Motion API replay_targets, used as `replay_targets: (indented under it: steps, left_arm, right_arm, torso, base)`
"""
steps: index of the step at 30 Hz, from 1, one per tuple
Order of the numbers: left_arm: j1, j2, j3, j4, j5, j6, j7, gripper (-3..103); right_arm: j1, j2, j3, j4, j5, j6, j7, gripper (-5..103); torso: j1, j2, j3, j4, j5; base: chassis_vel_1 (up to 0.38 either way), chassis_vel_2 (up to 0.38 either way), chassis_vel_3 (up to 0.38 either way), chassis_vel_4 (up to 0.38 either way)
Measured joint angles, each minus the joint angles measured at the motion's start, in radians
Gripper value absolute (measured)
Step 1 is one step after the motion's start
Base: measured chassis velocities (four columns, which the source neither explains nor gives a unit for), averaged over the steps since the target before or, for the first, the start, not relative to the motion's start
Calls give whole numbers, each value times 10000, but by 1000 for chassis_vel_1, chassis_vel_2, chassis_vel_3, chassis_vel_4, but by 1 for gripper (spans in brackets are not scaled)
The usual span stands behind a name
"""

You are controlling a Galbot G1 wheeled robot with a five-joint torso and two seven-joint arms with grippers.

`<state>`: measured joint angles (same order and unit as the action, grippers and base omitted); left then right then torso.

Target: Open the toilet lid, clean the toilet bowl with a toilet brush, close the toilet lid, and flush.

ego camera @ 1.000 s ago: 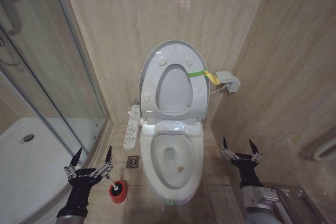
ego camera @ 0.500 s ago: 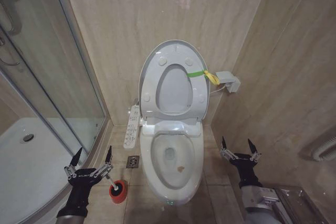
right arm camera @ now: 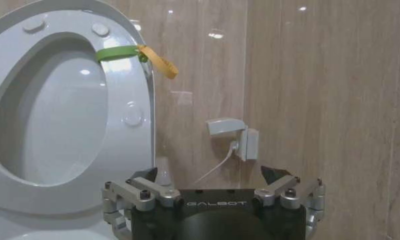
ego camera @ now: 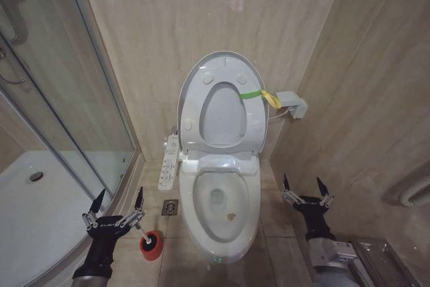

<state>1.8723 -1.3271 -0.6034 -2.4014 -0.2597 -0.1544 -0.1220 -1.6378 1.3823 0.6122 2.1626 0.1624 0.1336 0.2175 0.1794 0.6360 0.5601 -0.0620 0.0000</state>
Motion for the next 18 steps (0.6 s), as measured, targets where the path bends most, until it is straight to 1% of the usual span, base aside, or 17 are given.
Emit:
replay_targets:
  steps: [4, 18]
  left_arm:
    - [0, 0, 0, 0, 0, 0, 0, 100]
    - [0, 0, 0, 0, 0, 0, 0, 100]
  right_arm:
    - [-45, 4, -18, 108, -6, -182, 46, 100]
    - [-49, 6, -23, 120, -15, -204, 62, 100]
  torso:
    - [0, 0, 0, 0, 0]
    - [0, 0, 0, 0, 0]
  base:
    - [0, 0, 0, 0]
    - [0, 0, 0, 0]
